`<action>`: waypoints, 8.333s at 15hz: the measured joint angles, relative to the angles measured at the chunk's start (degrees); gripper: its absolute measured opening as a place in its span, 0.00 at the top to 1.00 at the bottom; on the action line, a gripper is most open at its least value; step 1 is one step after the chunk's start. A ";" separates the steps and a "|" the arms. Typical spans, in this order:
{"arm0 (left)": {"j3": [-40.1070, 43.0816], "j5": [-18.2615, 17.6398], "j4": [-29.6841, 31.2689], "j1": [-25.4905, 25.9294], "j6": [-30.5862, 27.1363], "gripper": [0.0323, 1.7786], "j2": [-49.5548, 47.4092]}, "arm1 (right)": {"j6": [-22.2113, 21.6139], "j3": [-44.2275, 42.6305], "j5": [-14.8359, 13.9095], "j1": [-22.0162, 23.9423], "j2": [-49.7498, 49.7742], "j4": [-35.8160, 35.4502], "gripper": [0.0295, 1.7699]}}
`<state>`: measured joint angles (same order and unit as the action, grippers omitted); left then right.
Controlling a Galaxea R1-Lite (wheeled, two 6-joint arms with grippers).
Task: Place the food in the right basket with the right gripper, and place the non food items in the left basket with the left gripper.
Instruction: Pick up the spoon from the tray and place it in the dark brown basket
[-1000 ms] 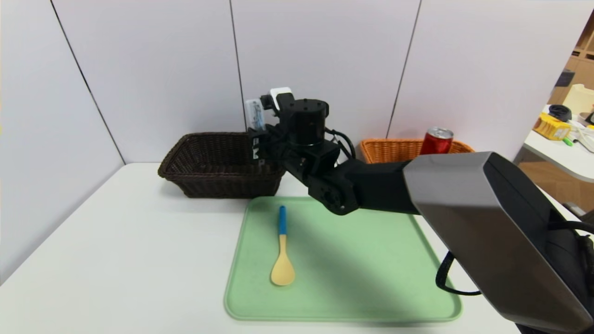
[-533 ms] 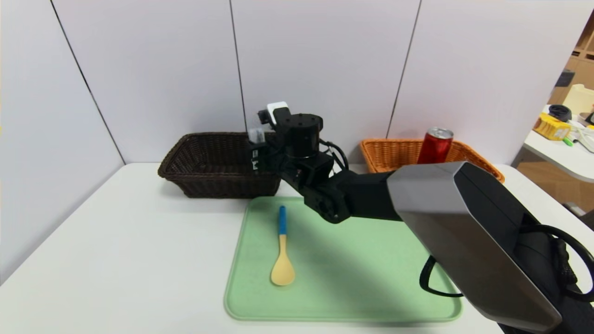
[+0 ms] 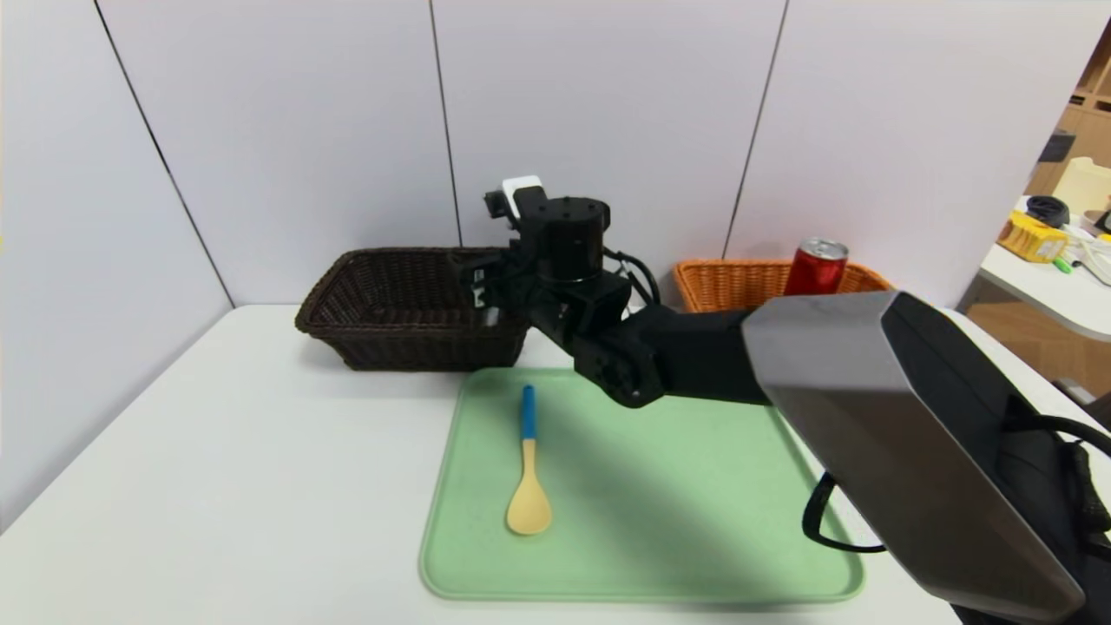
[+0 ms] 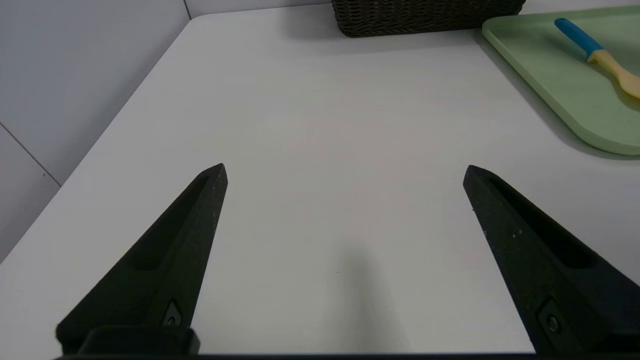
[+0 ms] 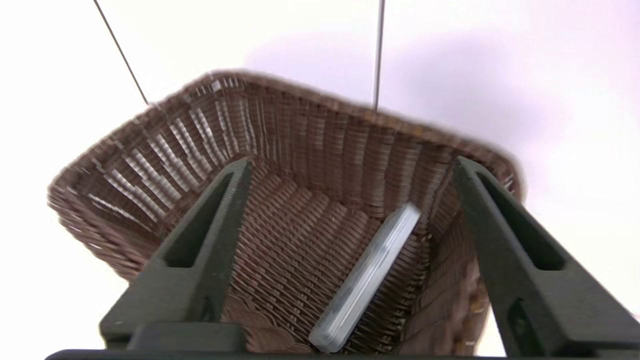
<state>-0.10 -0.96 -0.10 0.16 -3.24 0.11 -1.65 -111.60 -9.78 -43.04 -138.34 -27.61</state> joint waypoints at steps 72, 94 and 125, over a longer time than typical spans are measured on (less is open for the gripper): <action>0.00 0.02 -0.04 0.00 0.00 0.05 0.00 | 4.92 111.56 11.78 42.89 138.45 27.54 0.04; -52.63 -0.33 -17.73 -29.40 -6.49 0.05 74.50 | 4.91 111.56 11.75 42.89 138.44 27.54 0.04; -83.09 18.32 -19.63 -42.85 27.86 0.05 116.42 | 4.86 111.58 11.75 42.89 138.41 27.56 0.04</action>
<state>-83.19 17.36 -19.72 -42.69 24.61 116.53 3.22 -0.02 1.97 -0.16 0.07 -0.05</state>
